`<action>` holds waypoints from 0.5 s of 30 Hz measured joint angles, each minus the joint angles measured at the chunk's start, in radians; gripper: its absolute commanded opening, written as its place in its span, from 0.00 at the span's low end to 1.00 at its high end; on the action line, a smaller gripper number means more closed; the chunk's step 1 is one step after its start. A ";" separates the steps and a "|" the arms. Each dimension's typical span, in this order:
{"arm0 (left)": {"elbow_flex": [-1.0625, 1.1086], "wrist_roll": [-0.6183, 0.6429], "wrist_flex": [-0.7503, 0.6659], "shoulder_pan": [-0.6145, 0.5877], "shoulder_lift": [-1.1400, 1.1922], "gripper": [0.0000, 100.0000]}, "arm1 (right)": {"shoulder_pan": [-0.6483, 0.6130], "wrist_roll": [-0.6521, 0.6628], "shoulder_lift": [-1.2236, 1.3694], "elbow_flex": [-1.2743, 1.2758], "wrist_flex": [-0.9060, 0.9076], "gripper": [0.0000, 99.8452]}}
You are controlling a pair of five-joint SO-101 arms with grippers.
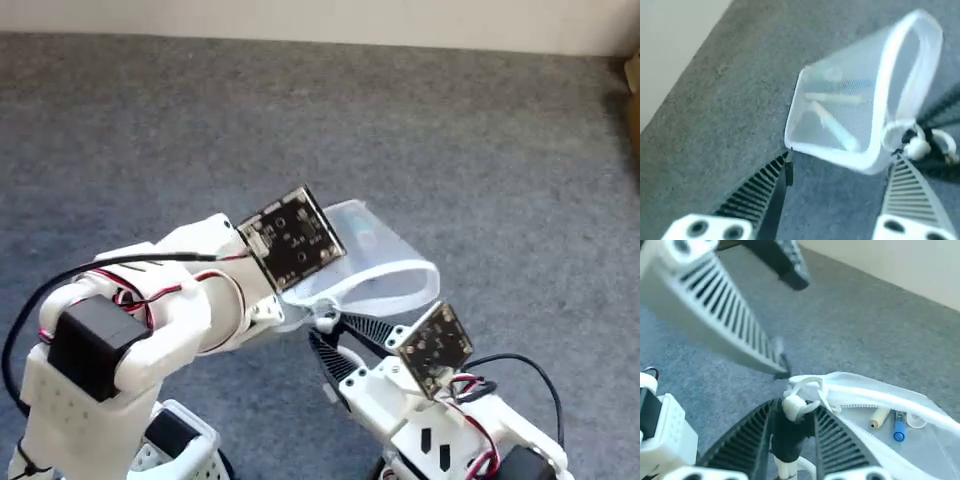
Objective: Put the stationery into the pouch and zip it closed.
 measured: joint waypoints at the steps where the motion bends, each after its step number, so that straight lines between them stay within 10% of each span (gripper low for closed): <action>1: 0.000 -0.015 0.006 0.000 0.000 0.28 | 0.009 0.000 0.000 -0.003 0.000 0.00; 15: 0.201 -0.109 0.006 0.052 -0.117 0.28 | 0.100 0.000 0.000 -0.005 0.000 0.00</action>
